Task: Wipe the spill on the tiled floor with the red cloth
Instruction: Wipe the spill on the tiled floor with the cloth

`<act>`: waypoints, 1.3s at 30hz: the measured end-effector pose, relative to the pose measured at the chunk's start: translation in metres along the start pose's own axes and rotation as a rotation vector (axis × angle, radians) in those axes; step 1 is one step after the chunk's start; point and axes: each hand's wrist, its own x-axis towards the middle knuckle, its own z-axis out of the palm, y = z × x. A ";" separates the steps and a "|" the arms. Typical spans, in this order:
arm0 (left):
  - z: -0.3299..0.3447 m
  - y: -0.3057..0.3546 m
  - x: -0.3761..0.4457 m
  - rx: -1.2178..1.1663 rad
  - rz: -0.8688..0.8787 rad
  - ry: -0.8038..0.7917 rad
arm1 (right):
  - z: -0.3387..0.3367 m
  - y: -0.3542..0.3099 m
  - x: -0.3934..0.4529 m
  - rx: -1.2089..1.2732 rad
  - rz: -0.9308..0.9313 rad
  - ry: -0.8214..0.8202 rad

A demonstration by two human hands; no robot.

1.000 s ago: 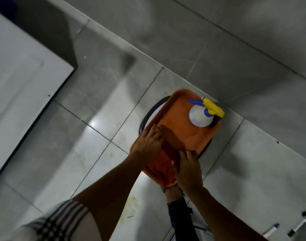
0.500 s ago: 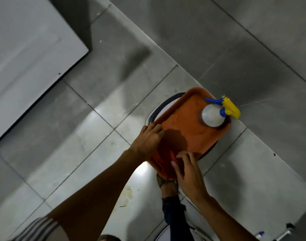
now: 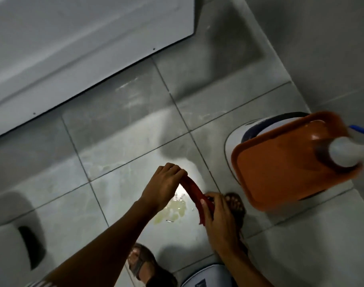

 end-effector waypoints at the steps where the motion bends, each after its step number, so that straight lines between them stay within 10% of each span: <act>1: 0.013 -0.012 -0.003 -0.021 -0.030 -0.009 | 0.017 0.004 0.003 -0.017 -0.010 -0.013; 10: 0.177 -0.083 -0.016 -0.173 -0.116 0.086 | 0.151 0.109 0.012 -0.148 -0.095 -0.074; 14: 0.250 -0.134 -0.068 -0.157 -0.440 0.107 | 0.204 0.173 0.018 -0.343 -0.238 -0.340; 20: 0.332 -0.206 -0.144 -0.164 -0.848 0.423 | 0.258 0.232 0.071 -0.560 -0.589 -0.202; 39: 0.401 -0.238 -0.166 -0.260 -0.838 0.510 | 0.361 0.265 -0.034 -0.631 -0.611 -0.165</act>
